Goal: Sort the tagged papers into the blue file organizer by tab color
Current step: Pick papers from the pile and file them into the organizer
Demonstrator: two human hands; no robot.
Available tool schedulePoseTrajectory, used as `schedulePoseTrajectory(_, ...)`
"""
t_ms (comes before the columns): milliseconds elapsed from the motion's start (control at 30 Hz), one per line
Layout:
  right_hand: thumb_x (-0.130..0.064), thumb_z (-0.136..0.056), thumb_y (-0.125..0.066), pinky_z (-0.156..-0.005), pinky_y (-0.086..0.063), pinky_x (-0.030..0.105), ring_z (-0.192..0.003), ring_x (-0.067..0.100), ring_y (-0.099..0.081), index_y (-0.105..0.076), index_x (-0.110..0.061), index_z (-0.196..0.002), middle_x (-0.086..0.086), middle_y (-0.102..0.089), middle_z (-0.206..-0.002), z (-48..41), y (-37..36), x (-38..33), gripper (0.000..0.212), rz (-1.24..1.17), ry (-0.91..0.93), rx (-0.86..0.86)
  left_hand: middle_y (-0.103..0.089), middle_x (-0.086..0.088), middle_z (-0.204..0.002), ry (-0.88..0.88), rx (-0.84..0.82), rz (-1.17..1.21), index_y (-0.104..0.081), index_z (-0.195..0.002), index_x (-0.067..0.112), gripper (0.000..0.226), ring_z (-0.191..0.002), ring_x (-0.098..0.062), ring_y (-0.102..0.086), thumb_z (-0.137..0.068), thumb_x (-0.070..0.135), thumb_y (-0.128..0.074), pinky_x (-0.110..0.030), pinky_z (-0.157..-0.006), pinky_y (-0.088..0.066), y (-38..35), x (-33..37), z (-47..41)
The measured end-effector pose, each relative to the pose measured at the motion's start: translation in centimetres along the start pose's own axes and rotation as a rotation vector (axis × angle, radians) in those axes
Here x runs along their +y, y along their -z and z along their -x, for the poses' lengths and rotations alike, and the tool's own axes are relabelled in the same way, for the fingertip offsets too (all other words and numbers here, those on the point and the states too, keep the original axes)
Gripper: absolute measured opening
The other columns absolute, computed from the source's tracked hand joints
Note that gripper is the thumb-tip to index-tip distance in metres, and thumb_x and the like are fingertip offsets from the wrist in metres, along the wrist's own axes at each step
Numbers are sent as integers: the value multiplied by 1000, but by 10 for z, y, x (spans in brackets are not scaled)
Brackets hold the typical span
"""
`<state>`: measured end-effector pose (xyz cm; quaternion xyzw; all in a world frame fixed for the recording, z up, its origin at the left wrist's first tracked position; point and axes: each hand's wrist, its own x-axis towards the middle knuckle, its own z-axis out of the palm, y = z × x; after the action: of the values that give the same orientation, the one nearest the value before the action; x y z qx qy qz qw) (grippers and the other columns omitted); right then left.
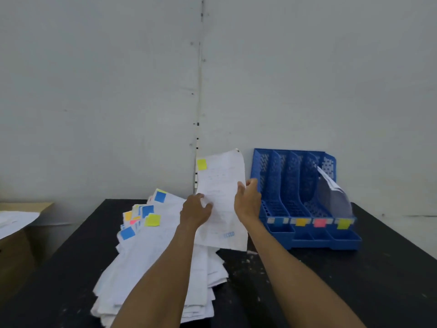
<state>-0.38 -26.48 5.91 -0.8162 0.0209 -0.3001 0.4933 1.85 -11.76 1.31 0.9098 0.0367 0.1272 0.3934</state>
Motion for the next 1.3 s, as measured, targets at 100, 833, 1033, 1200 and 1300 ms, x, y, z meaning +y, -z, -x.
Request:
schedulePoseTrajectory(100,-29,-102,-39,-50,-29,30,-59,16,-46,-38,-15,-95,0,-47,-69,-19,34,3,15,-2,46,88,-46,-9,-145,-96,-84,96,-45,-140,14,52,-131,-27,-44,-96,40,-51,-35,-107,-34,-28,51,-2)
schedulePoseTrajectory(833,-21,-102,-41,-49,-28,10,-58,10,-51,-45,-6,-107,-2,-57,-73,-127,234,145,17,262,267,643,-55,-9,-124,-295,-539,487,-47,-124,17,74,-111,-29,-56,-89,78,-23,-53,-96,-47,-328,301,-46)
schedulePoseTrajectory(1033,-25,-100,-44,-49,-30,15,-58,10,-51,-46,-10,-104,-5,-56,-74,-147,229,187,15,391,263,568,-55,3,-116,-344,-540,592,-47,-114,19,54,-99,-3,-54,-95,64,-23,-42,-89,-46,-331,315,-57)
schedulePoseTrajectory(1200,-20,-101,-35,-51,-36,27,-60,20,-57,-47,-9,-111,5,-61,-72,-158,222,222,20,436,139,505,-27,-1,-157,-224,-611,729,-22,-150,38,93,-140,-23,-33,-74,91,-20,-53,-114,-28,-347,311,-64)
schedulePoseTrajectory(1300,-22,-104,-31,-52,-36,28,-62,20,-56,-42,-5,-118,9,-63,-76,-166,219,218,25,288,144,545,-17,7,-160,-249,-638,768,-17,-152,38,88,-146,-15,-21,-79,87,-20,-51,-118,-20,-320,317,-49)
